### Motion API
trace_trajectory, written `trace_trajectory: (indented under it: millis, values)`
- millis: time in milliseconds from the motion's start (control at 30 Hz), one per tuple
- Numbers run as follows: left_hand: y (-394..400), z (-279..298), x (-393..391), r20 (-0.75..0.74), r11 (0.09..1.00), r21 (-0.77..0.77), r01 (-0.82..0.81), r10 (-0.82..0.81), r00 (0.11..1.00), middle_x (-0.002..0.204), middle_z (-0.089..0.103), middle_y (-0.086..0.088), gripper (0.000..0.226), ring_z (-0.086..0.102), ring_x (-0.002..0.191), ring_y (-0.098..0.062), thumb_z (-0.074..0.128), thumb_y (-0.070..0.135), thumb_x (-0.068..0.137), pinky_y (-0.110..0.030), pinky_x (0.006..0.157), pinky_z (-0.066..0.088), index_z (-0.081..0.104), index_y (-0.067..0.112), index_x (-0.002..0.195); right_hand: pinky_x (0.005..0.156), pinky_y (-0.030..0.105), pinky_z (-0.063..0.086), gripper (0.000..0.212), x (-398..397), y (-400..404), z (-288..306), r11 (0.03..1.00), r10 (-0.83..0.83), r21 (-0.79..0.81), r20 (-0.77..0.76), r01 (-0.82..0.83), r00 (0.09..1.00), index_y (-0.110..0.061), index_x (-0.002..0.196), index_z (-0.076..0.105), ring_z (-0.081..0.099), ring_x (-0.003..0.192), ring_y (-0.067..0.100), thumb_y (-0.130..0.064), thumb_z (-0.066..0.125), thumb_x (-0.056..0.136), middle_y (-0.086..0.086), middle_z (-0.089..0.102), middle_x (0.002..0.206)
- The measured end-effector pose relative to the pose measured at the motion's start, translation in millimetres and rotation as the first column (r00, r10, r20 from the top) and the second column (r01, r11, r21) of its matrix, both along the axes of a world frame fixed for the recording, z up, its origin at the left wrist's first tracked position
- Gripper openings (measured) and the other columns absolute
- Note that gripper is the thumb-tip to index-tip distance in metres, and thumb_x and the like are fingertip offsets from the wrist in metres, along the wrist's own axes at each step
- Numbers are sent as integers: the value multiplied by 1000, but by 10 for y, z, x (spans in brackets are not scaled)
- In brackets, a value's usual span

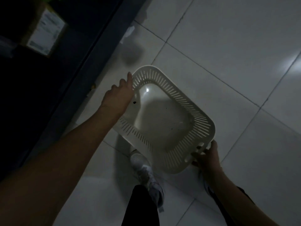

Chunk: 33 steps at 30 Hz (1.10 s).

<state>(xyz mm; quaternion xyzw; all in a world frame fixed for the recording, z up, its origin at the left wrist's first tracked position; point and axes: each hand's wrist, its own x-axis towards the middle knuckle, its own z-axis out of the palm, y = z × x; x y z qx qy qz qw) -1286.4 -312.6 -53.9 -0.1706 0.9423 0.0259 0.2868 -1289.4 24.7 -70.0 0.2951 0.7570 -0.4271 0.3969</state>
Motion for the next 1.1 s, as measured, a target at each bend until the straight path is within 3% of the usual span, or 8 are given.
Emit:
trace_trajectory:
  millis: [167,267,333,500,767,867,967,1100]
  values:
    - [-70,-19,1,-28,999,-7,42,-42,999,118,52,-23,80,64,80,-41,52,-7,85,-43,62,43,10,2,152,55,31,60,67,67,-32,34,999,-35,-27,-69,33,997,-39,129,37,61,90,10,5,65,86,-7,60,108]
    - [-52,-10,35,-34,1000,3,10,-10,999,110,55,-22,78,64,77,-43,56,-7,83,-49,68,48,17,4,149,76,50,60,70,45,-37,86,1000,-26,-2,-103,26,994,-28,143,35,62,94,14,2,66,87,-3,62,110]
    - [-38,-14,106,-48,1000,10,-17,18,999,108,56,-22,76,63,76,-44,55,-8,83,-53,73,50,19,4,149,84,54,58,71,10,-14,112,1000,1,6,-127,-1,992,-27,145,36,62,96,11,3,65,87,-10,62,106]
    - [4,127,256,-138,990,48,-136,141,980,116,54,-26,76,61,87,-48,51,-13,82,-51,69,50,19,5,149,57,17,57,73,-161,56,247,992,128,55,-244,-118,961,-26,144,39,60,77,-22,10,61,84,-23,59,97]
    - [163,641,562,-220,937,46,-346,347,911,115,55,-30,75,64,83,-46,50,-13,80,-49,67,53,20,1,147,75,56,60,74,-813,-16,826,917,399,129,-325,-378,857,-34,140,40,64,105,23,5,64,82,-12,62,104]
    - [194,907,678,-248,863,116,-492,505,827,122,54,-26,75,62,90,-48,50,-8,85,-52,73,50,18,8,150,74,58,59,77,-1070,-141,1178,852,523,192,-328,-487,786,-37,138,39,65,101,28,3,66,79,-5,66,102]
    - [305,1304,800,-300,793,140,-593,605,738,122,56,-23,74,63,92,-46,50,-5,87,-51,74,52,17,11,151,70,57,60,78,-1316,-306,1584,741,670,286,-373,-607,642,-31,140,37,68,96,34,3,67,77,12,70,108]
    - [538,1803,986,-366,679,175,-713,717,593,117,59,-20,70,64,91,-43,53,1,89,-51,72,55,20,13,151,68,57,59,74,-1676,-571,2168,608,779,328,-424,-723,462,-33,142,34,69,92,38,-4,64,81,15,71,103]
